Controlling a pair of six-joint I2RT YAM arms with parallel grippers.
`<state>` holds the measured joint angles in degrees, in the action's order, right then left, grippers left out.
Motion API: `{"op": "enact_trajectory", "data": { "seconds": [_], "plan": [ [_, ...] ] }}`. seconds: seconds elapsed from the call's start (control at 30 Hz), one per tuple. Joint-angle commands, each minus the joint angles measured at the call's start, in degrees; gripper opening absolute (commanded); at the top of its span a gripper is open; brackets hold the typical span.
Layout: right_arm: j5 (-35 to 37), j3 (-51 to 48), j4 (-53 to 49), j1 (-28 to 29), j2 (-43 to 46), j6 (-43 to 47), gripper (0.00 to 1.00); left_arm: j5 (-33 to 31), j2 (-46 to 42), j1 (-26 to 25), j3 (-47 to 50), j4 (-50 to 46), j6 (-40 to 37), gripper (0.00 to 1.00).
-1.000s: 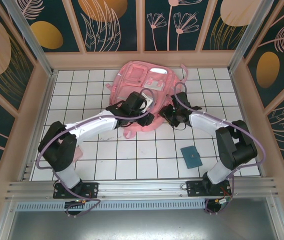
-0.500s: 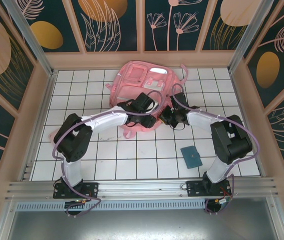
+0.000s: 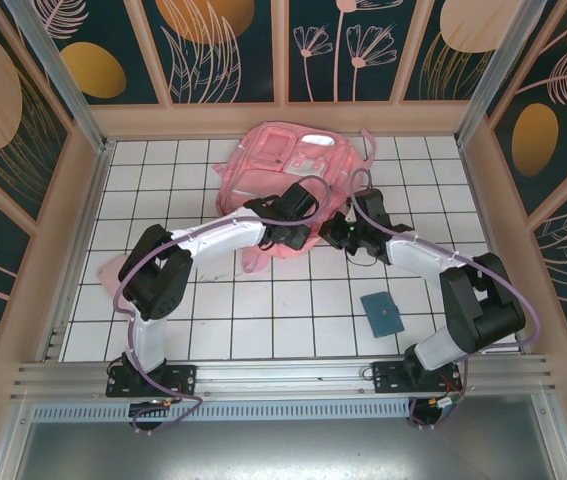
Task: Pack books, pencil case, and school supplies into a backpack
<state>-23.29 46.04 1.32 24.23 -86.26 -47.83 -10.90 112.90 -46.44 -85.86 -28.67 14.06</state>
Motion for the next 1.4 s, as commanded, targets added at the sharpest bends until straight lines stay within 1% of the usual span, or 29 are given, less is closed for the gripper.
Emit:
{"op": "enact_trajectory", "data": {
  "seconds": [0.0, 0.07, 0.13, 0.17, 0.23, 0.27, 0.3, 0.33, 0.37, 0.4, 0.47, 0.53, 0.63, 0.7, 0.8, 0.87, 1.0, 1.2, 1.3, 1.37],
  "plan": [
    [-7.33, -0.11, 3.17, -0.02, 4.58, 2.16, 0.02, 1.05, -1.50, 1.52, -1.79, 2.04, 1.68, 0.61],
    [-6.33, -0.08, 2.77, -0.70, 4.27, 1.92, 0.03, 3.42, -4.12, 1.61, -1.70, 2.90, 2.97, 0.65],
    [-5.43, -0.40, 3.07, -1.27, 4.41, 1.82, 0.04, 3.70, -6.90, 1.93, -0.79, 3.73, 4.77, 0.68],
    [-4.84, -0.68, 3.37, -1.39, 4.72, 1.83, 0.08, 3.32, -8.30, 2.26, 0.20, 4.12, 6.10, 0.69],
    [-3.72, -1.17, 3.88, -1.63, 5.67, 2.18, 0.17, 1.76, -10.93, 3.22, 2.55, 4.59, 9.05, 0.71],
    [-3.22, -1.39, 4.13, -1.64, 6.48, 2.47, 0.25, 1.52, -12.41, 3.92, 4.25, 5.13, 10.81, 0.71],
    [-2.26, -1.40, 3.70, -1.55, 7.37, 3.17, 0.38, 1.58, -14.04, 4.59, 6.49, 5.84, 12.55, 0.71],
    [-0.86, -1.24, 2.70, -1.51, 8.24, 3.92, 0.46, 1.51, -15.72, 5.24, 8.44, 6.63, 14.50, 0.71],
    [1.29, -0.98, 1.05, -1.46, 9.29, 5.08, 0.54, 1.49, -17.72, 5.95, 10.98, 7.59, 16.33, 0.71],
    [3.49, -0.52, -0.92, -1.32, 10.17, 6.60, 0.56, 1.21, -19.45, 6.51, 13.66, 8.57, 18.36, 0.71],
    [6.17, 0.46, -4.12, -0.83, 11.17, 10.32, 0.56, 0.80, -22.71, 7.28, 18.20, 10.16, 22.01, 0.71],
    [4.81, 1.71, -6.33, 0.38, 11.11, 15.57, 0.56, 0.72, -25.59, 8.04, 22.46, 11.78, 25.86, 0.70],
    [2.33, 5.19, -11.79, 3.47, 8.26, 22.20, 0.56, 2.14, -29.38, 9.09, 28.48, 15.12, 32.71, 0.68],
    [0.78, 7.45, -14.06, 5.79, 5.42, 23.78, 0.56, 3.86, -31.32, 9.59, 32.62, 18.55, 37.10, 0.66],
    [-2.70, 8.90, -13.02, 6.80, 1.55, 22.89, 0.57, 5.94, -32.85, 9.87, 36.34, 22.95, 41.50, 0.63],
    [-3.10, 9.70, -12.22, 8.15, -0.58, 22.34, 0.57, 6.52, -32.84, 9.93, 37.40, 24.74, 42.96, 0.62],
    [-2.83, 11.86, -11.56, 8.89, -4.55, 23.46, 0.57, 6.28, -31.53, 10.03, 37.70, 25.39, 44.71, 0.60],
    [-5.45, 14.55, -11.26, 9.17, -8.93, 25.75, 0.52, 6.60, -29.20, 10.12, 36.99, 26.27, 45.00, 0.58],
    [-6.19, 15.04, -11.52, 9.33, -9.84, 26.68, 0.48, 6.96, -28.06, 10.06, 36.67, 26.86, 44.95, 0.57],
    [-6.90, 15.04, -11.64, 9.41, -10.01, 27.47, 0.47, 7.27, -27.25, 10.13, 36.43, 27.08, 44.83, 0.56]
  ]
}}
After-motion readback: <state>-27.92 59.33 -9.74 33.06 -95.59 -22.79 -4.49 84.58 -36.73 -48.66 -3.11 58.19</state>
